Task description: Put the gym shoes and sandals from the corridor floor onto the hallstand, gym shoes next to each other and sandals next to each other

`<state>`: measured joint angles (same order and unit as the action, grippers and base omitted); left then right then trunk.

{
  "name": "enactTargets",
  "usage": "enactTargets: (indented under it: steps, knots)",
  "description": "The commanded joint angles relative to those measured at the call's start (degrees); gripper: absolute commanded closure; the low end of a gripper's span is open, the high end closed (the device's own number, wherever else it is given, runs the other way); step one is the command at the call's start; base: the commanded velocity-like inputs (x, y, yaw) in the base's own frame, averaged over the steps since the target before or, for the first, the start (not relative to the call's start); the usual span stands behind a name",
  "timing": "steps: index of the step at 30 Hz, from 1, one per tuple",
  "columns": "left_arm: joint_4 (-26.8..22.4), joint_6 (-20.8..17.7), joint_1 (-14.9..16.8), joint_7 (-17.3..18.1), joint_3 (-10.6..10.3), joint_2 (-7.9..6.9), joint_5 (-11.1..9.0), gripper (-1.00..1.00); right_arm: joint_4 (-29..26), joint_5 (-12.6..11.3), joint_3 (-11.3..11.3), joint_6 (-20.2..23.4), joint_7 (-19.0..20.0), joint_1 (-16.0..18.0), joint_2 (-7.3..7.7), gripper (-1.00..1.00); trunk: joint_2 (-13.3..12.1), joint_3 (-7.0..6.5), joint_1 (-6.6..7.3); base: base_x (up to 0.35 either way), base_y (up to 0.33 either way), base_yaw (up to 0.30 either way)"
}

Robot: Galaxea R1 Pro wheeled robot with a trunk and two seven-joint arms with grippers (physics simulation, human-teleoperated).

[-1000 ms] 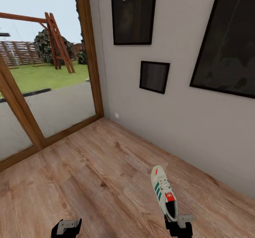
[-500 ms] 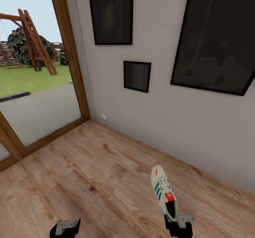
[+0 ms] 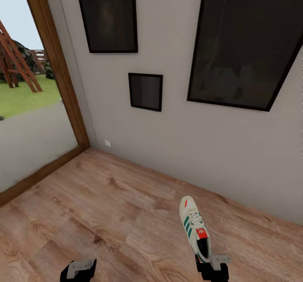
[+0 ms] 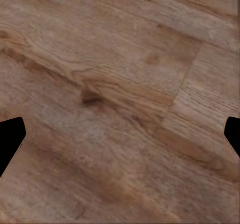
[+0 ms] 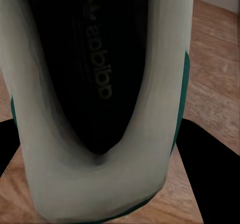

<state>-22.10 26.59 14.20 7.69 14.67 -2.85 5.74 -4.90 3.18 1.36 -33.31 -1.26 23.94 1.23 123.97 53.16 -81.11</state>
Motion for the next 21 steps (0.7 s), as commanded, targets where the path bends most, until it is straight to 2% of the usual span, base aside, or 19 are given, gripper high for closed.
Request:
enactTargets:
  steps: [1, 11, 16, 21]
  knots:
    - [0.04, 0.21, 0.03, 0.27, 0.51, 0.04, 0.59, -1.00, 0.07, 0.34, 0.14, -0.18, -0.14, 0.05, 0.00, 1.00, 0.02, 0.05, -0.02, 0.266, 0.236, -0.266]
    - [0.04, 0.21, 0.03, 0.29, 0.50, 0.04, 0.59, -1.00, 0.07, 0.34, 0.14, -0.18, -0.12, 0.05, 0.00, 1.00, 0.02, 0.05, -0.02, 0.183, 0.269, -0.266]
    - [0.04, 0.21, 0.03, 0.25, 0.53, 0.04, 0.51, -1.00, 0.07, 0.34, 0.14, -0.18, -0.13, 0.05, 0.00, 1.00, 0.02, 0.05, -0.02, 0.035, 0.275, -0.266]
    - [0.04, 0.21, 0.03, 0.24, 0.53, 0.04, 0.51, -1.00, 0.07, 0.34, 0.14, -0.18, -0.13, 0.05, 0.00, 1.00, 0.02, 0.05, -0.02, 0.005, 0.091, -0.266]
